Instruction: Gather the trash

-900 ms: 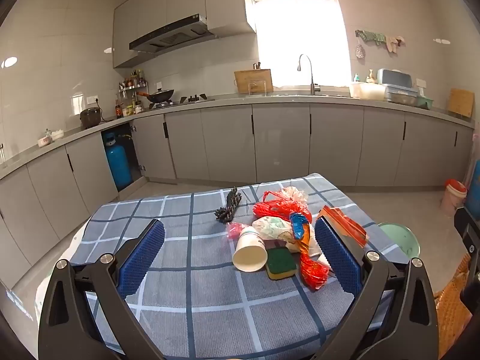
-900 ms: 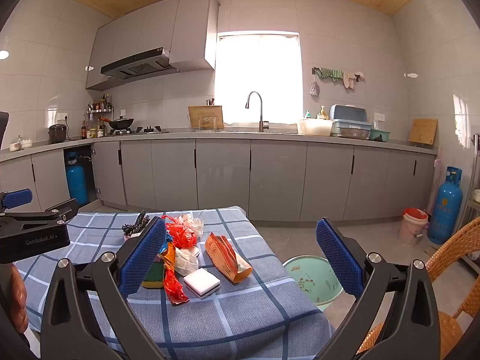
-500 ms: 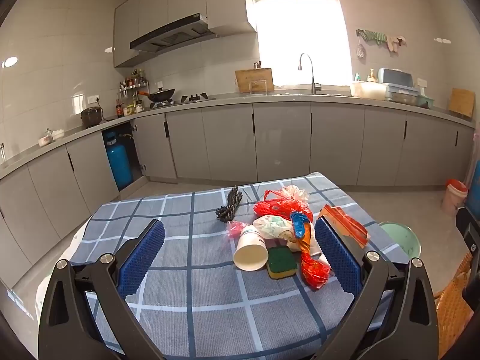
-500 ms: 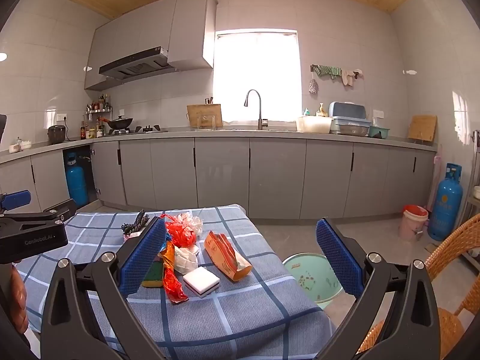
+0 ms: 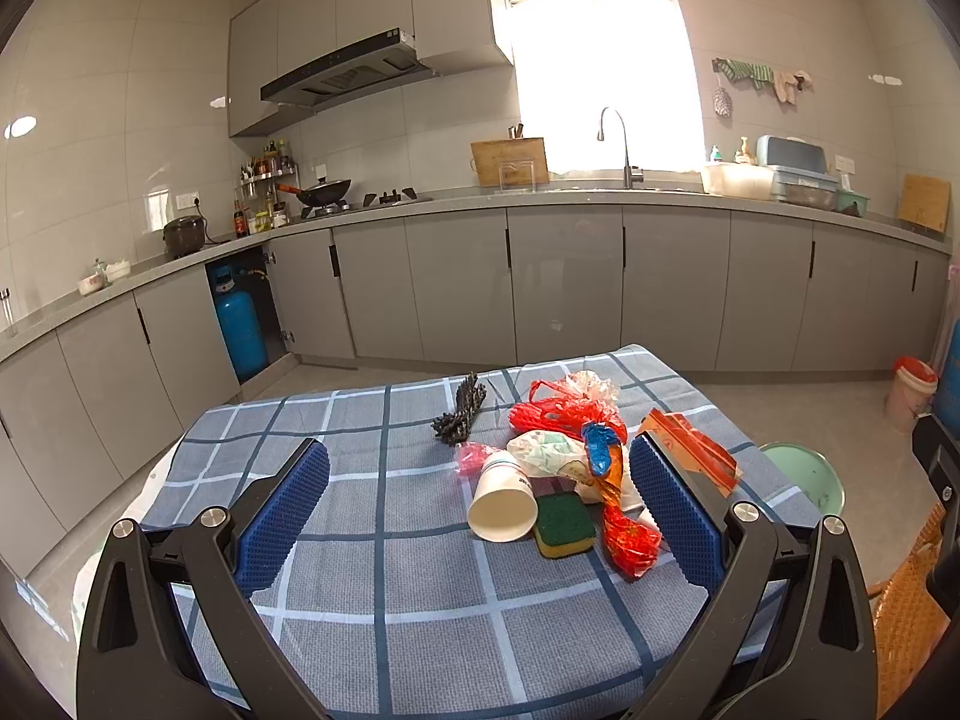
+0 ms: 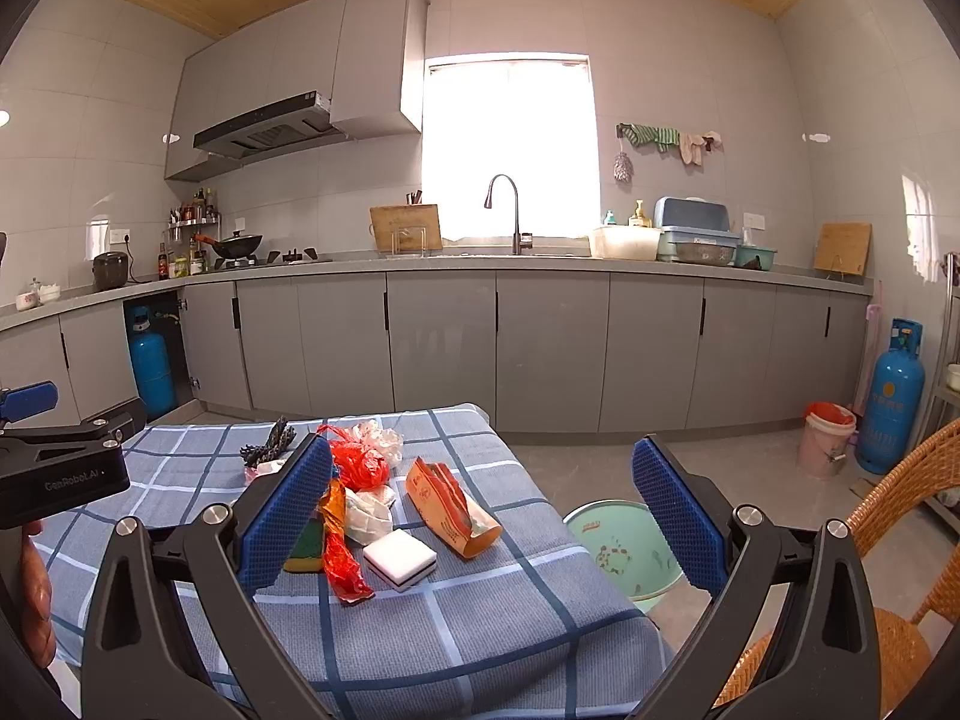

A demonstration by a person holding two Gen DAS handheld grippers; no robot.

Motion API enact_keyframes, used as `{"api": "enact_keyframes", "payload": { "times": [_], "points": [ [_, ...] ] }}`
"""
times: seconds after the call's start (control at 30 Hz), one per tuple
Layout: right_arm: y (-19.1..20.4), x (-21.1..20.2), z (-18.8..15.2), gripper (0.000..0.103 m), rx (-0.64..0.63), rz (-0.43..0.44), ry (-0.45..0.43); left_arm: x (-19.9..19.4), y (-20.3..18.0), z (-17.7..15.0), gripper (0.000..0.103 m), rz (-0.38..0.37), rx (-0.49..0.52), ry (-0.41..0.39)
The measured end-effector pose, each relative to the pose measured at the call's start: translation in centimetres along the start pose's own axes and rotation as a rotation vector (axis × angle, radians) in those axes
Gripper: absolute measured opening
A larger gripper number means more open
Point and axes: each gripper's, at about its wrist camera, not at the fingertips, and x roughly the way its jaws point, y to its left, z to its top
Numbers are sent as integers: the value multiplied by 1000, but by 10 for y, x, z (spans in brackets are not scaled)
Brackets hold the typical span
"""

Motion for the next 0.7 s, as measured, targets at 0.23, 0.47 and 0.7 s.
{"api": "enact_keyframes", "payload": {
  "times": [0.23,0.47,0.7],
  "points": [
    [-1,2,-1,98,3,0,3,1,1,0,99,3,3,-1],
    [-1,3,-1,98,2,1,6,1,0,0,99,4,4,-1],
    [-1,3,-2,98,4,2,6,1,0,1,99,5,5,-2]
  ]
}}
